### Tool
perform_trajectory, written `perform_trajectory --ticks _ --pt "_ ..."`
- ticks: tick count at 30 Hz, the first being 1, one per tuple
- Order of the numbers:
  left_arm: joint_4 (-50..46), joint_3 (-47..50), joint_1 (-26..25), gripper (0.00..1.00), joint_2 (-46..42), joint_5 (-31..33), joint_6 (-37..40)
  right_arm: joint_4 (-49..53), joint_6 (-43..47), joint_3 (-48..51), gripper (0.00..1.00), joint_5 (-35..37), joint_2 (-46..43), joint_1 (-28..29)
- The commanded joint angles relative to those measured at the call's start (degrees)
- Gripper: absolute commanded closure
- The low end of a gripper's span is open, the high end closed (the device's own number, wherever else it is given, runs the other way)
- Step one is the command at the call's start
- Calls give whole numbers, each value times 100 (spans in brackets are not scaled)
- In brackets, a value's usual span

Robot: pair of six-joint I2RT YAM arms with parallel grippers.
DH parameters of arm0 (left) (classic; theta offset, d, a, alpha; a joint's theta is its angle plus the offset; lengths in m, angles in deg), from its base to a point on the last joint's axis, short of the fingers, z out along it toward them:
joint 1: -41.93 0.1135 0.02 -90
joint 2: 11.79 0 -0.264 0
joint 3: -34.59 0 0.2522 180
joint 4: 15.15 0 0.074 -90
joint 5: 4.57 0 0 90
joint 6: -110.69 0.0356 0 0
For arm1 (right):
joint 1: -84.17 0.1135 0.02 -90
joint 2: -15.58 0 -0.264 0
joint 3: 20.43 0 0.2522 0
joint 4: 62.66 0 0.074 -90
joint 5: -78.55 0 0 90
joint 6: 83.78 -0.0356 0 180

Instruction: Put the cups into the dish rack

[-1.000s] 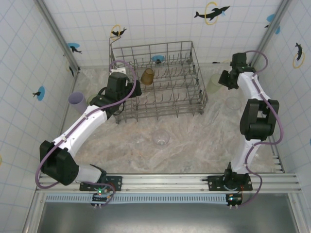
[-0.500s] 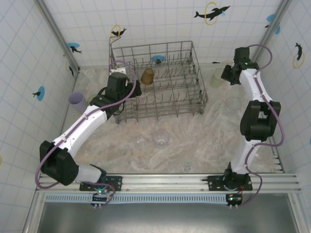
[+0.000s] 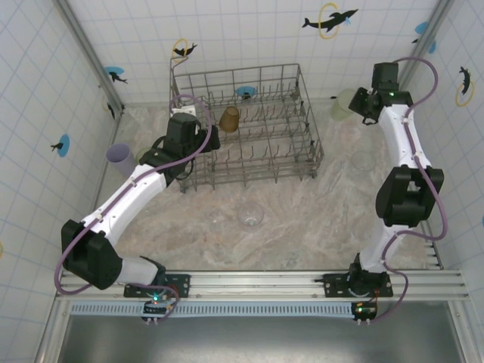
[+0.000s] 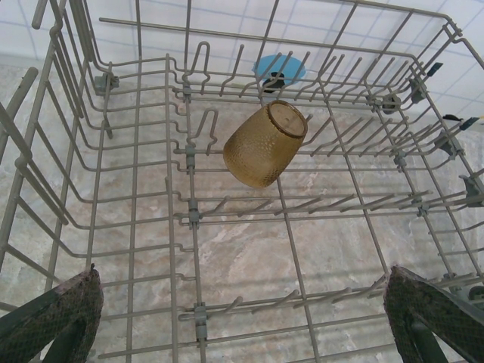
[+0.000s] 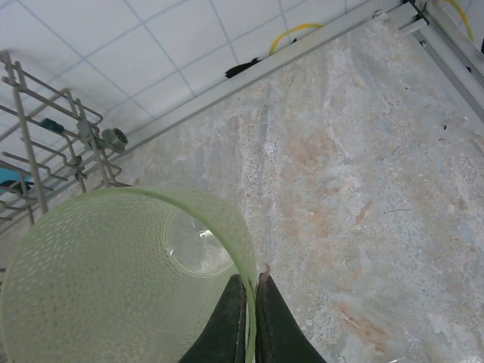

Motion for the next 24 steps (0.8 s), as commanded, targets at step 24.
perform_trajectory --ticks 24 --pt "-587 -785 4 2 957 -145 -217 -1028 -408 578 100 -451 -1022 1563"
